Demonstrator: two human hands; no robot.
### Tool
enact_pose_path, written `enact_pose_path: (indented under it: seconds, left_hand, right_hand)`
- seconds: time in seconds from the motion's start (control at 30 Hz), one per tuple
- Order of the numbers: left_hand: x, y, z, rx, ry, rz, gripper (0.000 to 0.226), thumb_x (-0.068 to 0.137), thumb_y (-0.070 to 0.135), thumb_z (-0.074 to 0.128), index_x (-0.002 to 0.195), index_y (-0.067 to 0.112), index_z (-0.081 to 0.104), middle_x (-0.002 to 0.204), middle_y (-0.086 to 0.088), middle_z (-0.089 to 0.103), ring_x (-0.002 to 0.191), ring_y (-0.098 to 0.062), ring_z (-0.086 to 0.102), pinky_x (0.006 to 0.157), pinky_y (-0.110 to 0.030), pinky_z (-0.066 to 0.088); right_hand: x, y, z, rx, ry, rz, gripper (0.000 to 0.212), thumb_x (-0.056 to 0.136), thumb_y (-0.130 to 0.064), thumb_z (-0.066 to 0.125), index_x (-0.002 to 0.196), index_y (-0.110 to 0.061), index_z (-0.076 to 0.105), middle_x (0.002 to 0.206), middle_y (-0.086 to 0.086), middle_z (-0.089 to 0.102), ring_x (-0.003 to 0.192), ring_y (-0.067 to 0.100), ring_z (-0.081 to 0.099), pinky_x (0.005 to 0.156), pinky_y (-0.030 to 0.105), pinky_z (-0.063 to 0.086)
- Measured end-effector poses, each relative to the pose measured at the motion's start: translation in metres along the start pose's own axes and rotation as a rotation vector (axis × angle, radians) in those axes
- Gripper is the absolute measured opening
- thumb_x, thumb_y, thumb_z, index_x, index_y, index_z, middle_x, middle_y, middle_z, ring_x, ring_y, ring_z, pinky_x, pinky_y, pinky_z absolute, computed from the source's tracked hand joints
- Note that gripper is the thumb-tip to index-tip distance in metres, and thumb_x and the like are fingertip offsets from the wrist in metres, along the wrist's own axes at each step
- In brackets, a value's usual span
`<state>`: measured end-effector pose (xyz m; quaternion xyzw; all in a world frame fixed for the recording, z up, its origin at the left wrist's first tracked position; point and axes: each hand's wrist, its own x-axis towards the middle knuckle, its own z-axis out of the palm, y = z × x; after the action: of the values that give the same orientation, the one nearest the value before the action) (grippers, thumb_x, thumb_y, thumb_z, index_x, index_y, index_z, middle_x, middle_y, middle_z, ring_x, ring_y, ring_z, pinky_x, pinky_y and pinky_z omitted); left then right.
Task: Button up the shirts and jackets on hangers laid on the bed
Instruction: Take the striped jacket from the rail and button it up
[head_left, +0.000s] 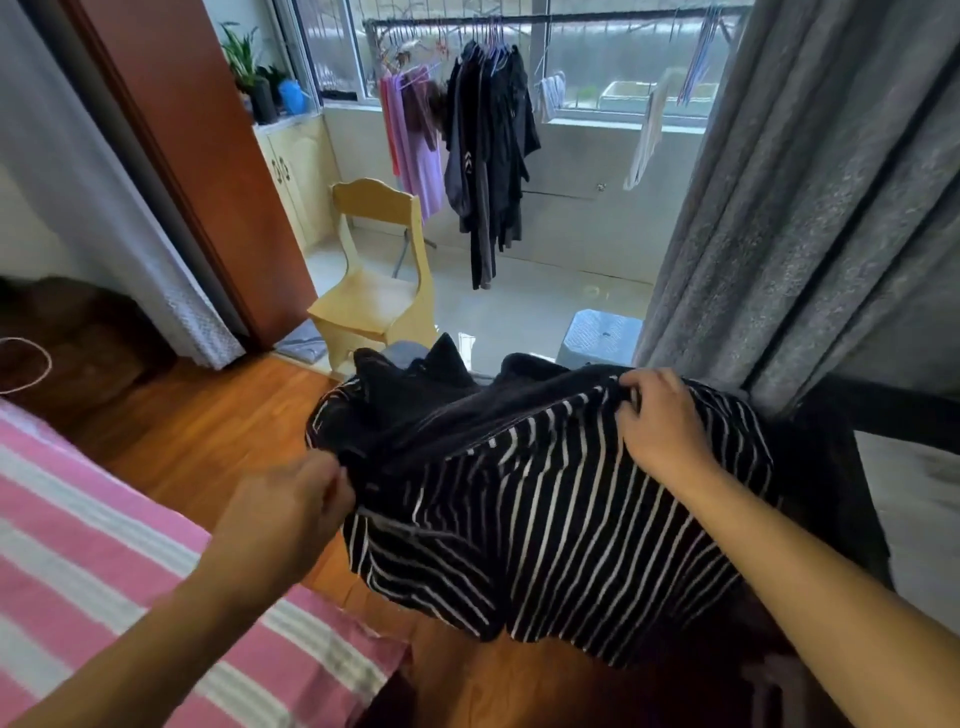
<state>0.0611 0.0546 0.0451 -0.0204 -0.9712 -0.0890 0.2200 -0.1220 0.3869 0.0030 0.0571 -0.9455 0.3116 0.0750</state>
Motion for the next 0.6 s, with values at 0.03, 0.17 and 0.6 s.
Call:
enact_pose_path:
  seconds: [0.03, 0.17, 0.6]
  left_hand:
    - [-0.033, -0.012, 0.008, -0.010, -0.082, -0.045, 0.037, 0.092, 0.021, 0.055, 0.063, 0.023, 0.033, 0.056, 0.014, 0.020, 0.043, -0.011, 0.018, 0.046, -0.014, 0.006]
    - [-0.102, -0.048, 0.073, -0.112, -0.295, -0.406, 0.053, 0.092, 0.012, 0.068, 0.059, 0.027, 0.030, 0.047, 0.008, 0.032, 0.044, -0.010, 0.029, 0.047, -0.034, 0.019]
    - [-0.120, -0.051, 0.067, -0.332, -0.128, -0.729, 0.036, 0.099, 0.019, 0.055, 0.066, 0.004, 0.050, 0.057, -0.012, 0.054, 0.050, -0.021, 0.039, 0.052, -0.035, 0.028]
  right_hand:
    - [0.008, -0.005, -0.004, -0.073, 0.028, -0.072, 0.043, 0.094, -0.013, 0.059, 0.136, -0.018, 0.053, 0.139, 0.004, 0.045, 0.133, 0.024, 0.042, 0.116, 0.044, 0.036]
    - [0.049, -0.023, 0.013, -0.253, -0.373, -0.253, 0.061, 0.091, -0.043, 0.063, 0.146, -0.023, 0.046, 0.150, 0.008, 0.044, 0.140, 0.031, 0.036, 0.119, 0.043, 0.026]
    - [0.040, -0.047, 0.033, -0.614, -0.237, -0.560, 0.020, 0.103, -0.035, 0.049, 0.100, -0.015, 0.051, 0.096, 0.007, 0.063, 0.084, 0.028, 0.058, 0.071, 0.039, 0.048]
